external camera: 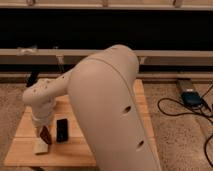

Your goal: Place the pepper on the white sponge

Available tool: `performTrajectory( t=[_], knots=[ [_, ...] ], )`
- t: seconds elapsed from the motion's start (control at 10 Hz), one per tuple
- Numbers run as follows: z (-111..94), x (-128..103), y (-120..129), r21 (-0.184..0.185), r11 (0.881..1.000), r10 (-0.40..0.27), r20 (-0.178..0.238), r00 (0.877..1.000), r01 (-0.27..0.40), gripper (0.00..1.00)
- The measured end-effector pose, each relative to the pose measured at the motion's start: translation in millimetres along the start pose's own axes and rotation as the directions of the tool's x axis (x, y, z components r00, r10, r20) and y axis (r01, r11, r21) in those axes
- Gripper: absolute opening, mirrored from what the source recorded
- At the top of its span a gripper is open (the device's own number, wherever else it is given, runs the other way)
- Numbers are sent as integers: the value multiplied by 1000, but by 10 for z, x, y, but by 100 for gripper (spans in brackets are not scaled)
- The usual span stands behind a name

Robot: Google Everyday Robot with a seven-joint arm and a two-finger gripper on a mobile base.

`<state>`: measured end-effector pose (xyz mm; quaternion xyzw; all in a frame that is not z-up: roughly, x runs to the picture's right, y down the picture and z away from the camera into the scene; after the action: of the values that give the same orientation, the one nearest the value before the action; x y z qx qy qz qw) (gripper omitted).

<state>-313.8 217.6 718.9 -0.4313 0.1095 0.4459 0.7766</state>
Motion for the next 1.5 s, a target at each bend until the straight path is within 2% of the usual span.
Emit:
performTrajectory(
  t=[0.4,0.5,0.8,1.1,1.2,1.5],
  knots=[
    [203,8,251,-7,1000,-23,-38,999,23,10],
    [239,6,276,-7,1000,-22,-43,999,22,15],
    [368,-14,361,-5,1000,-18,-63,998,18,45],
    [600,-67,360,8,1000,-6,-94,996,6,75],
    [641,-86,358,10,1000,-2,-100,995,3,79],
    [706,-124,318,14,1000,19,-109,994,-18,80]
  ],
)
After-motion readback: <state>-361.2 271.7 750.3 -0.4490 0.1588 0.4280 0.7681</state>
